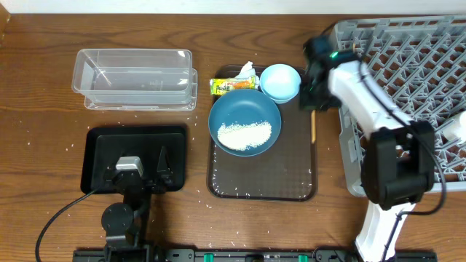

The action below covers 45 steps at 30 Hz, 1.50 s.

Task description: Sort waste into correct bins and load items into the dishwasher rack

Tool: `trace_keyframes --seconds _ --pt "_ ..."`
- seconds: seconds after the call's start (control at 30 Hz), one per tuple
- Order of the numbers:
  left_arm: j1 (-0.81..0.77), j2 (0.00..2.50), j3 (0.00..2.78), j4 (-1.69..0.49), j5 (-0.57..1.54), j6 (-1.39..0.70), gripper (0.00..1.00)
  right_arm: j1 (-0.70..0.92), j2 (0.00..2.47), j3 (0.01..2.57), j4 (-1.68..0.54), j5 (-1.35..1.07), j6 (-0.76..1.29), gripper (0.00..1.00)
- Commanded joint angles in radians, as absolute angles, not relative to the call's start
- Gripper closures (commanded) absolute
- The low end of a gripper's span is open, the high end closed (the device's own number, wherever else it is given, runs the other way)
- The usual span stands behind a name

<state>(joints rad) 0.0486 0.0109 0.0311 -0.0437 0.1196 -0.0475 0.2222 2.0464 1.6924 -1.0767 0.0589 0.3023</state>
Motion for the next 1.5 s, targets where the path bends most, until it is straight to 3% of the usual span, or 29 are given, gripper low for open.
trace_keyframes --seconds 0.0,0.27,0.93,1.07,1.13,1.3,1.47 --pt "0.044 0.005 0.004 -0.061 0.119 -0.038 0.02 0.161 1.975 1.807 -1.093 0.07 0.199 0.99" --pt "0.044 0.005 0.004 -0.061 0.119 -0.038 0.02 0.037 1.962 1.882 -0.992 0.071 -0.014 0.99" --pt "0.044 0.005 0.004 -0.061 0.119 -0.038 0.02 -0.064 1.966 1.68 -0.661 -0.052 -0.017 0.96" --pt "0.044 0.005 0.004 -0.061 0.119 -0.038 0.02 -0.064 1.966 1.652 -0.642 -0.054 -0.017 0.88" --pt "0.044 0.005 0.004 -0.061 0.119 -0.038 0.02 -0.064 1.966 1.643 -0.638 -0.058 -0.017 0.75" --pt "0.044 0.005 0.004 -0.061 0.119 -0.038 0.02 -0.064 1.966 1.641 -0.641 -0.061 -0.015 0.55" --pt "0.044 0.005 0.004 -0.061 0.119 -0.038 0.02 -0.064 1.966 1.641 -0.657 -0.094 0.007 0.53"
